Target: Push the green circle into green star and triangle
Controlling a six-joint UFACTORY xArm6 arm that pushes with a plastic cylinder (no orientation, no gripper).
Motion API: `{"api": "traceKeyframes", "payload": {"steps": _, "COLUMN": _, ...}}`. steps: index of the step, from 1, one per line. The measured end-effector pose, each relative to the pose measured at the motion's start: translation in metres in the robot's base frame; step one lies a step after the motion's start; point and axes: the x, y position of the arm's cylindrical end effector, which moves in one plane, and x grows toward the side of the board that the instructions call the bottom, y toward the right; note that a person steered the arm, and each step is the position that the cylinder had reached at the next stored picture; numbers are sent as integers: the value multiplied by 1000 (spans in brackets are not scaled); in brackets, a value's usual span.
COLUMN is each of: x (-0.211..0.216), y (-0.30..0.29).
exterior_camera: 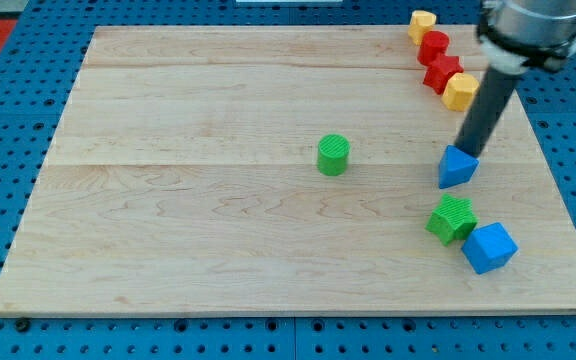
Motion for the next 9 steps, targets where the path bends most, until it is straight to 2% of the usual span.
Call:
{"api": "traceKeyframes", "payload": {"steps": 1, "x": 40, "y": -15}}
{"api": "traceKeyframes", "payload": {"steps": 2, "x": -43, "y": -26}}
{"api": "traceKeyframes", "payload": {"steps": 3, "x": -70, "y": -121}}
{"api": "traceKeyframes", "payload": {"steps": 4, "x": -32, "y": -139}}
{"api": "traceKeyframes", "payload": {"steps": 5, "x": 9, "y": -118}}
{"api": "traceKeyframes", "payload": {"steps": 6, "x": -41, "y": -171}}
{"api": "traceKeyframes", "payload": {"steps": 7, "x": 3, "y": -188}}
{"api": "traceKeyframes", "payload": {"steps": 8, "x": 44, "y": -133}}
{"api": "traceKeyframes", "payload": {"steps": 9, "x": 62, "y": -80}}
